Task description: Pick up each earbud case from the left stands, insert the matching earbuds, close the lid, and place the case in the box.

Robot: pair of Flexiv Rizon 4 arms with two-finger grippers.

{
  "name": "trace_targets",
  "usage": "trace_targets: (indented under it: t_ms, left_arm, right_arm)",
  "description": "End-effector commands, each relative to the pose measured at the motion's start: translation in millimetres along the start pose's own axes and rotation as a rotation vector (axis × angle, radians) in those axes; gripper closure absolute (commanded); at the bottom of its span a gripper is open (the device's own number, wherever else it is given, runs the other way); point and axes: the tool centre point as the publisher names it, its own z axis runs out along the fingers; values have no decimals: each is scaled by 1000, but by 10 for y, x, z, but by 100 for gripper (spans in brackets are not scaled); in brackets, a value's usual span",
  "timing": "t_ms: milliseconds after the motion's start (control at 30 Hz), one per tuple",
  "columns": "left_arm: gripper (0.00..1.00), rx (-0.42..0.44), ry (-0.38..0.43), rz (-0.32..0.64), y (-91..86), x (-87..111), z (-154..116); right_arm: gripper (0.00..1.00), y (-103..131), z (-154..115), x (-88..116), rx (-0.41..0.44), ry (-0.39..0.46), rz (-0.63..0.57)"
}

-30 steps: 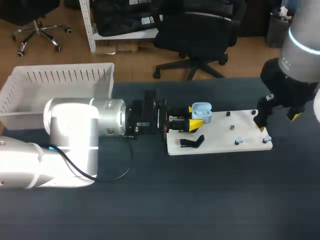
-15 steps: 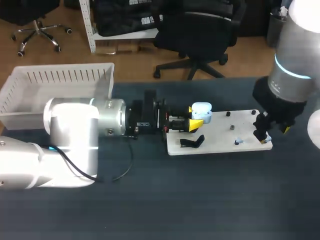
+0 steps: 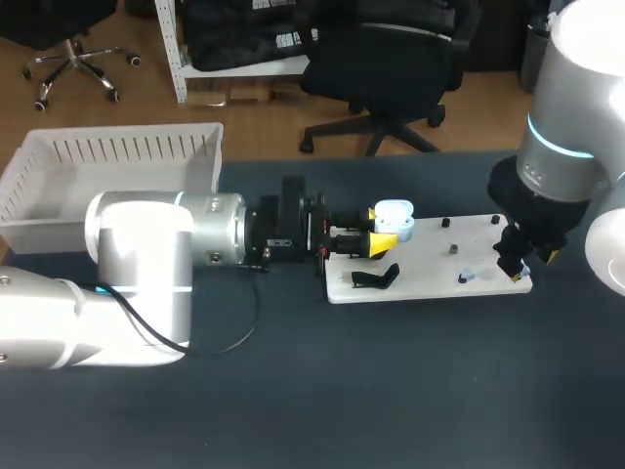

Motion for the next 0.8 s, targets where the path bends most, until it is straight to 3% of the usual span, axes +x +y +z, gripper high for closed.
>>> trace_targets:
  t_ms: [33,167,800]
  left_arm:
    - [100,-7,-2,3,-17,4,2]
    - [100,-7,-2,3,-17,4,2]
    - [100,-7,-2,3,-17,4,2]
  right_arm:
    - [44,-20,108,-37,6,2,5]
    - [49,-39,152,-20,6,-2,13]
    - [54,-68,286,2,10,-12,27]
